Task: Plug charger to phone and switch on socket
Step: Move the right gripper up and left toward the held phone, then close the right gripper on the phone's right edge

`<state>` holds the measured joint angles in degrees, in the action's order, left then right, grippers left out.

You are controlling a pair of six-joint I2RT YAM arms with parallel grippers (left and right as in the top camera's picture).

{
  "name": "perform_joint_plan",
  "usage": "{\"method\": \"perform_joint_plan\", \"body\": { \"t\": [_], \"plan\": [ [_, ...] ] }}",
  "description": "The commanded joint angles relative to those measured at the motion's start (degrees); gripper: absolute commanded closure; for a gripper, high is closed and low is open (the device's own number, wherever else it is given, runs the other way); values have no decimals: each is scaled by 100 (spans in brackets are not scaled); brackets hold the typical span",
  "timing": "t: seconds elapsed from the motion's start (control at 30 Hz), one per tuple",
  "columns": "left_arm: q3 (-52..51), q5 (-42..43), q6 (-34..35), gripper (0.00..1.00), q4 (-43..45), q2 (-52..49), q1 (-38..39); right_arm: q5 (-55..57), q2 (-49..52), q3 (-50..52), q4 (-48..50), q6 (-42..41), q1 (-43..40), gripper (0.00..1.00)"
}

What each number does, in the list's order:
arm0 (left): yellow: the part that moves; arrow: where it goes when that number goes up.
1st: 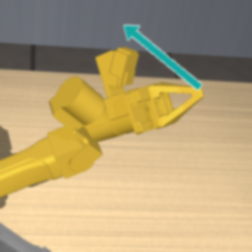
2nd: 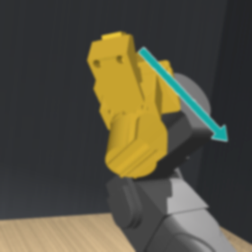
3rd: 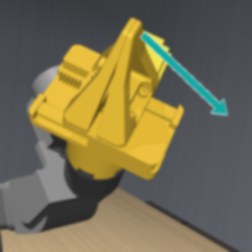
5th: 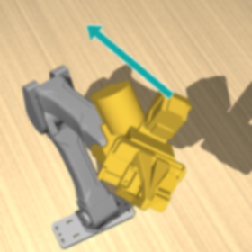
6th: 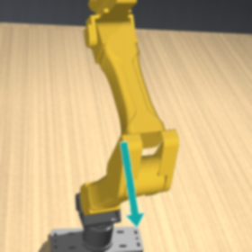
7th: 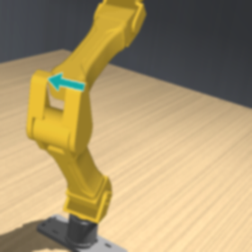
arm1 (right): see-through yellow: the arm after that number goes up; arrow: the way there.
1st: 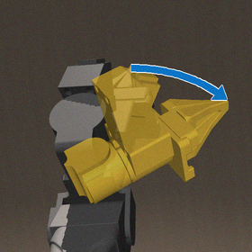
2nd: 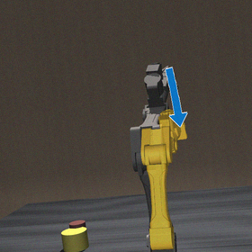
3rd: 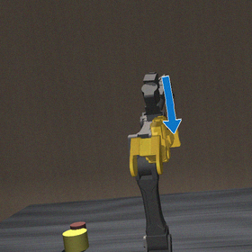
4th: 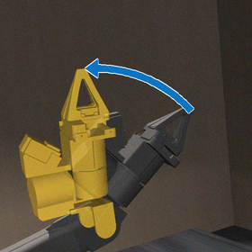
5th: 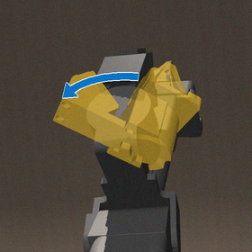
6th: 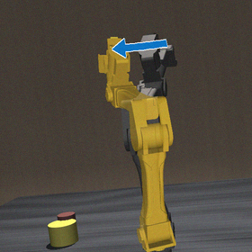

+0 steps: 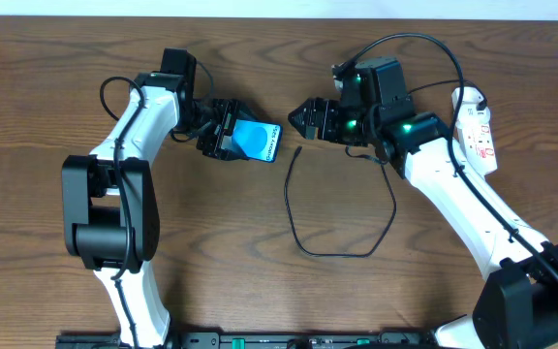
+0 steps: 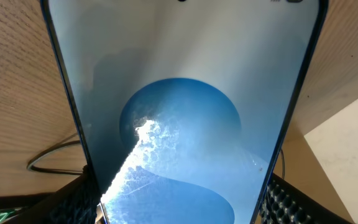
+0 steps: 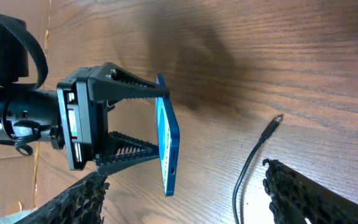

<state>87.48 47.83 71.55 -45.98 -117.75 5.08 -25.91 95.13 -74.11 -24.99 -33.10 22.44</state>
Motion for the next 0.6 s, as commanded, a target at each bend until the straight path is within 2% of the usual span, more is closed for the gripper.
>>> {"method": "perform_joint_plan", "body": {
  "t": [0.0, 0.57],
  "plan": [
    [127, 81, -72, 52, 9, 96, -22, 31, 48, -81, -2, -74, 24, 20],
    [127, 31, 586, 52, 544, 96, 391, 208, 243, -79, -79, -192, 313, 21]
  ]
}}
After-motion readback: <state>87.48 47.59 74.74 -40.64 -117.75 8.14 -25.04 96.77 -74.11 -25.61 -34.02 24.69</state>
